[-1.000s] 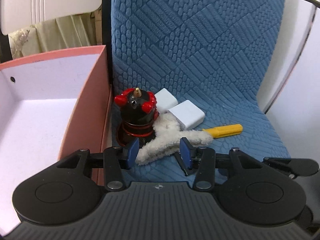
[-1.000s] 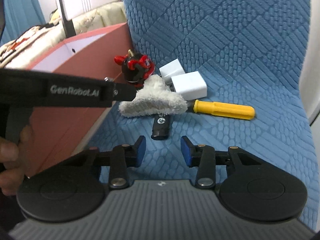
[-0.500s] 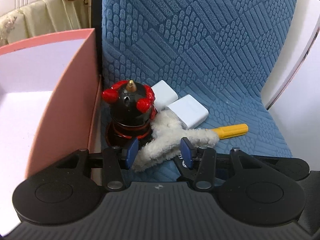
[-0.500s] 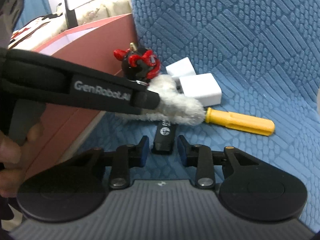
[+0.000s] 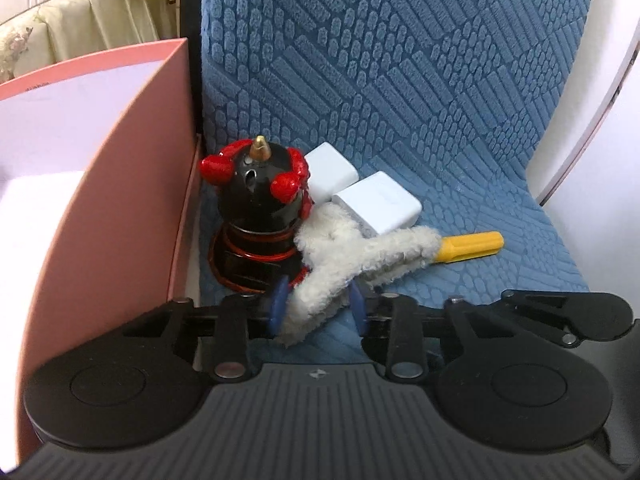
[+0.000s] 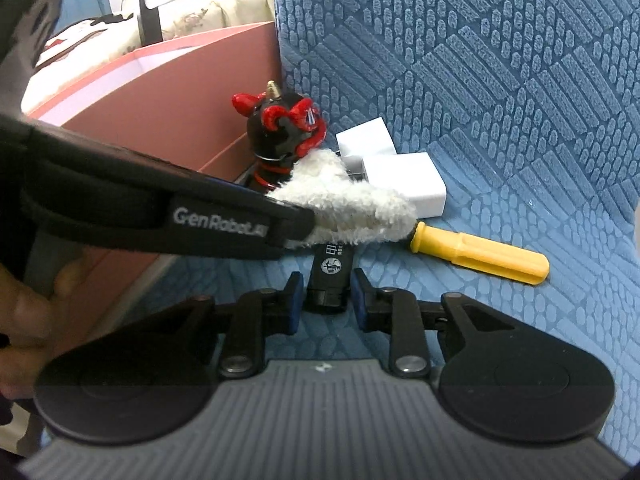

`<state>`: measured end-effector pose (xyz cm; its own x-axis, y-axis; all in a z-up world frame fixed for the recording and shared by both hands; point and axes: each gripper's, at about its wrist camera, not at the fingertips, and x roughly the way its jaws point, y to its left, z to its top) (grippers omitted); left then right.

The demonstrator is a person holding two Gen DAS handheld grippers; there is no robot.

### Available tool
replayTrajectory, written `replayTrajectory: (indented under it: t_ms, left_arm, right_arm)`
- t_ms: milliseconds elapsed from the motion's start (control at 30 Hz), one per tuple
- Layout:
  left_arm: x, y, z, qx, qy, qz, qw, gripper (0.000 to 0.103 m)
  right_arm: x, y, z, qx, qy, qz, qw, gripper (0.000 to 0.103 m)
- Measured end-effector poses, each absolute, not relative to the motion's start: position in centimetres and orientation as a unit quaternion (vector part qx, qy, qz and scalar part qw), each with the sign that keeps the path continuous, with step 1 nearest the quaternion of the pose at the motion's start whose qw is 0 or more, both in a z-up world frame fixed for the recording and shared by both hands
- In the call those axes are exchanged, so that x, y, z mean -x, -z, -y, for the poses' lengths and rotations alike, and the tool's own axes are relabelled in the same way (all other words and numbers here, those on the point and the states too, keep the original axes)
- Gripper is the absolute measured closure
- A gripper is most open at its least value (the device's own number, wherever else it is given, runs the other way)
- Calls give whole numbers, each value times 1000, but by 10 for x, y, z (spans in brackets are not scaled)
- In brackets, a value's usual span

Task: Organize rigid objects
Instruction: 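Move the left tool to the white fluffy plush while the right tool approaches the black USB stick, then close the left tool on the white plush while the right tool grips the black USB stick, lift both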

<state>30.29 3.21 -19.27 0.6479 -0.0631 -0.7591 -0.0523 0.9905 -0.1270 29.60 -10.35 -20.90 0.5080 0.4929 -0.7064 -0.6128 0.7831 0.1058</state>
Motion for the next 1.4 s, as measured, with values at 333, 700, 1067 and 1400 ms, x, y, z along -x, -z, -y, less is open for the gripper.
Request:
replayTrajectory:
  t_ms: [333,700,1067,1400]
  left_arm:
    - [-281,180,-23,84,12,-406,910,87]
    - [-233,181,-23,112,4,-419,901,88]
    - [-192,178,-27,145,5,-425,894,88]
    - [-163,178,-21,171,22,-440,881,88]
  right_arm:
    - [-286,204,106,89,-307,-398,860,76]
    - [-255,196,116,102,-279,-414,861,76]
    - [-206,184,132,100,-253,-426,863,76]
    - [-172,176,140,67,-208,-447,867,77]
